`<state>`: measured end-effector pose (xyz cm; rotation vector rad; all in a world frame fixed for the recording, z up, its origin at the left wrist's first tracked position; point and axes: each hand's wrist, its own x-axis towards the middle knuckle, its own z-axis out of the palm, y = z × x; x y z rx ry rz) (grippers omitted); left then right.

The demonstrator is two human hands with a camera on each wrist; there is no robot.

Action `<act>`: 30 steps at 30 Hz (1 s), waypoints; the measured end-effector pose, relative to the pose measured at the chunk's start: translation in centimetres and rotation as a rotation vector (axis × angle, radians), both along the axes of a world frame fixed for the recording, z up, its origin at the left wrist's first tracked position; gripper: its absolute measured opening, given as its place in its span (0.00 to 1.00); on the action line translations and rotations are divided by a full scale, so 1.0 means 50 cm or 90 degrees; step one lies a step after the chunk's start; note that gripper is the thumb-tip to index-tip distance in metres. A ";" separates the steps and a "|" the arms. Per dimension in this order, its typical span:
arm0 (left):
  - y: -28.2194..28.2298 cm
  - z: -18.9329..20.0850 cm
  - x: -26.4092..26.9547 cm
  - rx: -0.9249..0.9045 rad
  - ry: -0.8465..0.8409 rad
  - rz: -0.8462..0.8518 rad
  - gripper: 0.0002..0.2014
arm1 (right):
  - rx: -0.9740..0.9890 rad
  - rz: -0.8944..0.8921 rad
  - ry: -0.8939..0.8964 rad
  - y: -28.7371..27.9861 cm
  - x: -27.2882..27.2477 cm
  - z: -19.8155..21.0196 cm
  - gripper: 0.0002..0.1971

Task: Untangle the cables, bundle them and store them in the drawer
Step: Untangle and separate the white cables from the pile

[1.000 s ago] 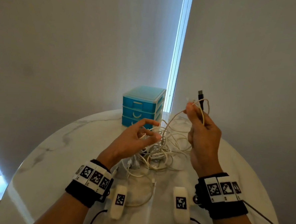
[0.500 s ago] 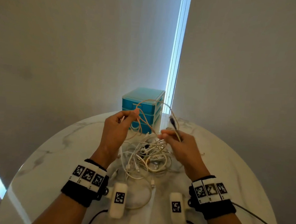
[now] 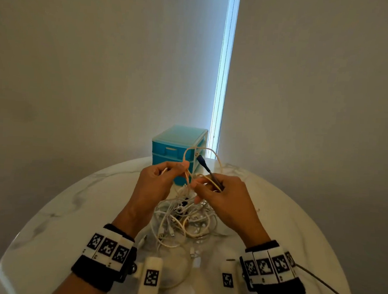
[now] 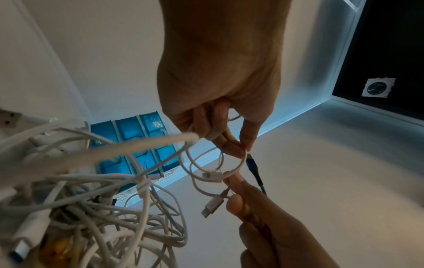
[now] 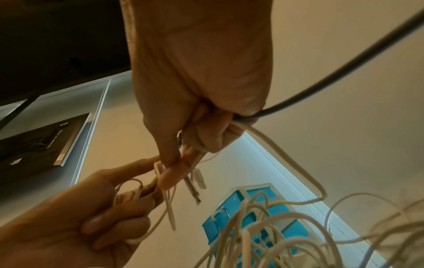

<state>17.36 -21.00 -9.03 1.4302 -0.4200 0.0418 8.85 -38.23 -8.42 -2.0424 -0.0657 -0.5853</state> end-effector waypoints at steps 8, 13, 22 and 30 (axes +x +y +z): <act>0.029 0.007 0.013 0.077 -0.057 0.062 0.16 | 0.177 -0.440 -0.075 -0.183 -0.017 0.070 0.12; 0.028 0.018 0.016 0.069 -0.077 0.060 0.17 | 0.200 -0.579 -0.143 -0.205 -0.024 0.046 0.30; 0.004 0.029 0.012 -0.219 0.049 -0.172 0.16 | 0.196 -0.435 -0.239 -0.115 -0.008 0.032 0.13; 0.015 0.024 -0.013 0.115 -0.224 -0.083 0.15 | 0.224 0.054 -0.119 0.020 0.015 0.014 0.18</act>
